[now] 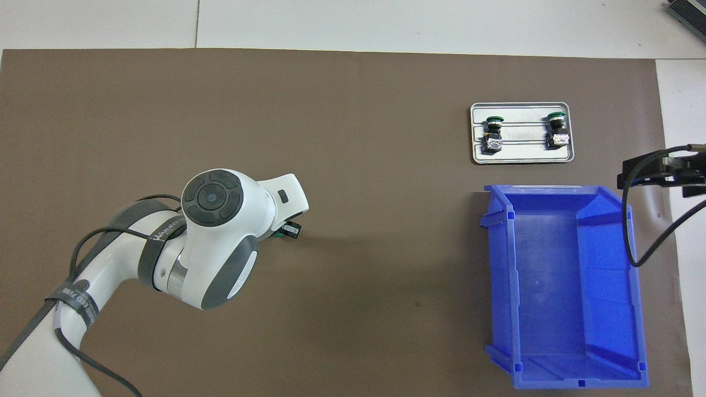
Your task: Place and press button with both arms
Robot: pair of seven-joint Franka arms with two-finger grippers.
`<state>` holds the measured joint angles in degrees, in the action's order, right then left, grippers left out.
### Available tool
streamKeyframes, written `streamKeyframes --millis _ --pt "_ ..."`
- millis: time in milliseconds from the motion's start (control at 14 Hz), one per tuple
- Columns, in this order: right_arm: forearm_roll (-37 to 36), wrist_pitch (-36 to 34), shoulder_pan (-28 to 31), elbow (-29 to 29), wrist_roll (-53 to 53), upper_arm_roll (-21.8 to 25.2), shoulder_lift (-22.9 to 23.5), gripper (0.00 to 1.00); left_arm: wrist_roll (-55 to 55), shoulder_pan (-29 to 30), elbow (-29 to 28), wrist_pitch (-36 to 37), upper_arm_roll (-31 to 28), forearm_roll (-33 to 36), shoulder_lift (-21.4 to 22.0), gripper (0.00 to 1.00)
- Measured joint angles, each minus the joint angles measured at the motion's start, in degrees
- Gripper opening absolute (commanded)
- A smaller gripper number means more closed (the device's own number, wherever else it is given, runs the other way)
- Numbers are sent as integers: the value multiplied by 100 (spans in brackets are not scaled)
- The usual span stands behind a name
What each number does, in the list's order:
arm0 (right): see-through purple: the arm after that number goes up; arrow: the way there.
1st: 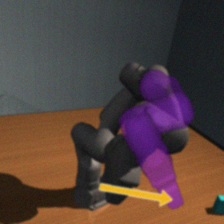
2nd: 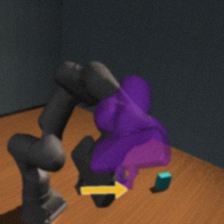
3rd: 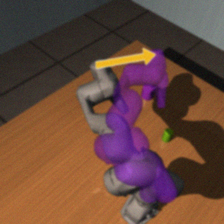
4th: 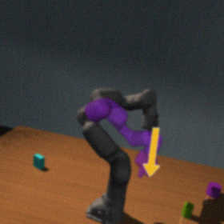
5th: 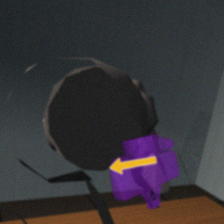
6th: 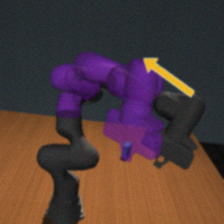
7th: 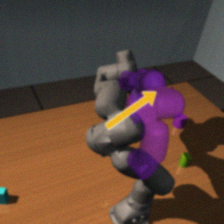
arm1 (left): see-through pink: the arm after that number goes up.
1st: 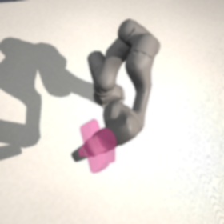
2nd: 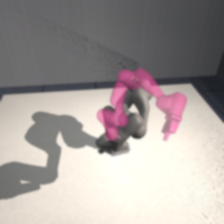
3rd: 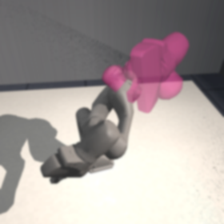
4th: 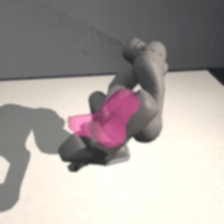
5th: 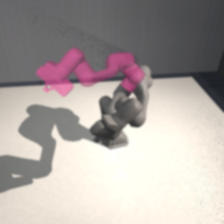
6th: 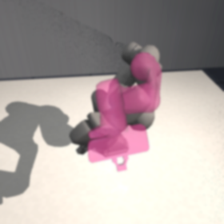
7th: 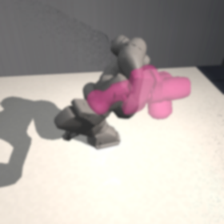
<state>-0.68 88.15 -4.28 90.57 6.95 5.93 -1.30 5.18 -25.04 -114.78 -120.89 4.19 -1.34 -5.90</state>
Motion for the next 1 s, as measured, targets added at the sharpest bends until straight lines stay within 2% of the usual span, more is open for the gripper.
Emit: streamKeyframes --millis 72,143,215,644,1002 --pt "0 0 0 0 0 0 0 100 7 22 38 87 -48 2 64 42" --pt "0 0 0 0 0 0 0 100 8 86 52 163 -83 5 131 78" --pt "0 0 0 0 0 0 0 100 7 174 52 217 -104 8 191 100" --pt "0 0 0 0 0 0 -1 100 -345 1107 115 525 -146 23 557 100" --pt "36 194 -67 6 -13 -22 -2 100 -979 1880 995 1528 -169 22 690 100"
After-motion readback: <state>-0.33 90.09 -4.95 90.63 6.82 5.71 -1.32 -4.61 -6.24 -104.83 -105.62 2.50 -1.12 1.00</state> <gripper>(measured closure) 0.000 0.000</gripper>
